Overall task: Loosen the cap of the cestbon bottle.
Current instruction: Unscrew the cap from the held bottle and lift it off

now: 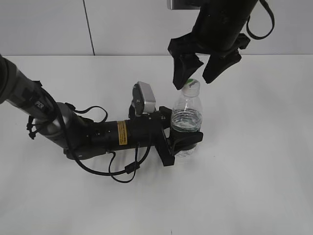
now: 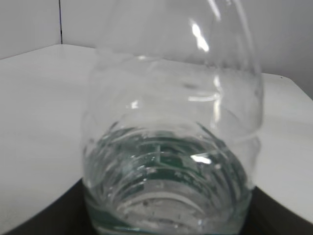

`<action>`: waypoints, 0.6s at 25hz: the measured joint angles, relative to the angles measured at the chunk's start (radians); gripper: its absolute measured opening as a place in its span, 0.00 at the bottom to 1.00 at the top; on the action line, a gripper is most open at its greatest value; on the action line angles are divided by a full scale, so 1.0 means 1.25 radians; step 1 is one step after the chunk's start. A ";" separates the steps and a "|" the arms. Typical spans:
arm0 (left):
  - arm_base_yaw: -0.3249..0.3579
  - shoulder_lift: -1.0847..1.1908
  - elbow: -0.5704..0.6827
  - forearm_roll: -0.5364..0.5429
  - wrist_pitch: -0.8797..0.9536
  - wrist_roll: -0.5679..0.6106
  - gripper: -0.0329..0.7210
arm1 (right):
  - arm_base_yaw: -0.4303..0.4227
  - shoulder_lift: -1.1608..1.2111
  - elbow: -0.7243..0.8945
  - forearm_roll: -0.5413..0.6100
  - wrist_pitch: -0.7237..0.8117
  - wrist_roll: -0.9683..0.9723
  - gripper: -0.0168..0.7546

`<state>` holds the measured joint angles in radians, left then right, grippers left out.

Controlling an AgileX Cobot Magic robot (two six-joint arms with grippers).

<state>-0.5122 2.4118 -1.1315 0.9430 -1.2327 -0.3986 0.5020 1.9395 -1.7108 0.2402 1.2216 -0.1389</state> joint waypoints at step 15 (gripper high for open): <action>0.000 0.000 0.000 -0.001 0.001 0.000 0.58 | 0.000 0.024 0.003 0.001 0.000 0.000 0.63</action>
<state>-0.5122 2.4118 -1.1315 0.9413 -1.2318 -0.3986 0.5020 1.9692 -1.7071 0.2413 1.2216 -0.1389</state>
